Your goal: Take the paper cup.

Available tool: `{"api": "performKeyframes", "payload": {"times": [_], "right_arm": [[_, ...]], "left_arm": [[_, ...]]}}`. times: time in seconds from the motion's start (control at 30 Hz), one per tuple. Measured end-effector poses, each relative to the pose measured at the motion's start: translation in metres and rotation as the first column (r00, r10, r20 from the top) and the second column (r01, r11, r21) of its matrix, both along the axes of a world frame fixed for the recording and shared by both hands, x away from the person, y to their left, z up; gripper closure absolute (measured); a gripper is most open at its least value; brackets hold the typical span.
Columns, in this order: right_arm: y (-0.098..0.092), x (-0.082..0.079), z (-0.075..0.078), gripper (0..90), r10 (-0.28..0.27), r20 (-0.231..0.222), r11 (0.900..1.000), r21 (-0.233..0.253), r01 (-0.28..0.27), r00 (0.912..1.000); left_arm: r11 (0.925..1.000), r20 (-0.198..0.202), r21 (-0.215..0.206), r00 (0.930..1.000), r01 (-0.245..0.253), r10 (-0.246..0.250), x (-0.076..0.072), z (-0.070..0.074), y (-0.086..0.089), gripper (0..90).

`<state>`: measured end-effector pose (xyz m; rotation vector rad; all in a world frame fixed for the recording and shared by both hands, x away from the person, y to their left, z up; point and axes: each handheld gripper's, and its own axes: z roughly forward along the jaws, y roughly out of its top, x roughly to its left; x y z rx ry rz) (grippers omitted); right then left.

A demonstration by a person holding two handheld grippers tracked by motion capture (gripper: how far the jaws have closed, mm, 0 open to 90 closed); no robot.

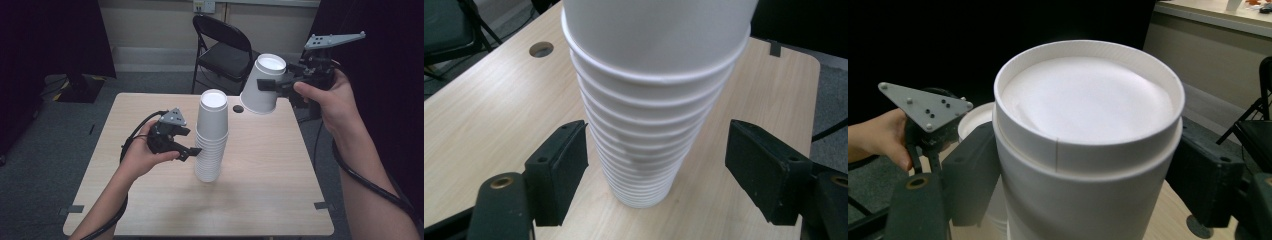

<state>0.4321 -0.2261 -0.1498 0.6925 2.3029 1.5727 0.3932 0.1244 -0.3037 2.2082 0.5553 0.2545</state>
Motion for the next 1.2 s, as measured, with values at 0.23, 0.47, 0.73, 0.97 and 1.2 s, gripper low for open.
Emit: {"api": "performKeyframes", "payload": {"times": [0.23, 0.47, 0.73, 0.97, 1.2], "right_arm": [[-0.010, -0.001, -0.013, 21.1, -0.022, 0.003, 1.000, -0.010, 0.022, 0.9997], [-0.014, -0.002, -0.031, 21.1, -0.032, 0.005, 0.999, -0.032, 0.032, 0.9995], [-0.017, -0.004, -0.047, 21.1, -0.038, 0.009, 0.998, -0.043, 0.038, 0.9992], [-0.022, -0.005, -0.056, 21.1, -0.046, 0.001, 0.998, -0.042, 0.046, 0.9990], [-0.026, -0.006, -0.066, 21.1, -0.053, 0.000, 0.998, -0.043, 0.052, 0.9986]], "left_arm": [[0.9999, -0.008, 0.004, 0.9999, -0.010, 0.010, -0.007, -0.010, 0.004, 25.0], [1.0000, -0.018, 0.008, 0.9998, -0.003, 0.003, -0.016, -0.022, 0.004, 24.9], [0.9986, -0.034, 0.049, 0.9992, 0.021, -0.019, -0.024, -0.033, -0.003, 24.7], [0.9985, -0.046, 0.036, 0.9981, 0.042, -0.040, -0.029, -0.039, -0.011, 24.7], [0.9963, -0.045, 0.051, 0.9968, 0.069, -0.066, -0.034, -0.041, -0.021, 24.6]]}}
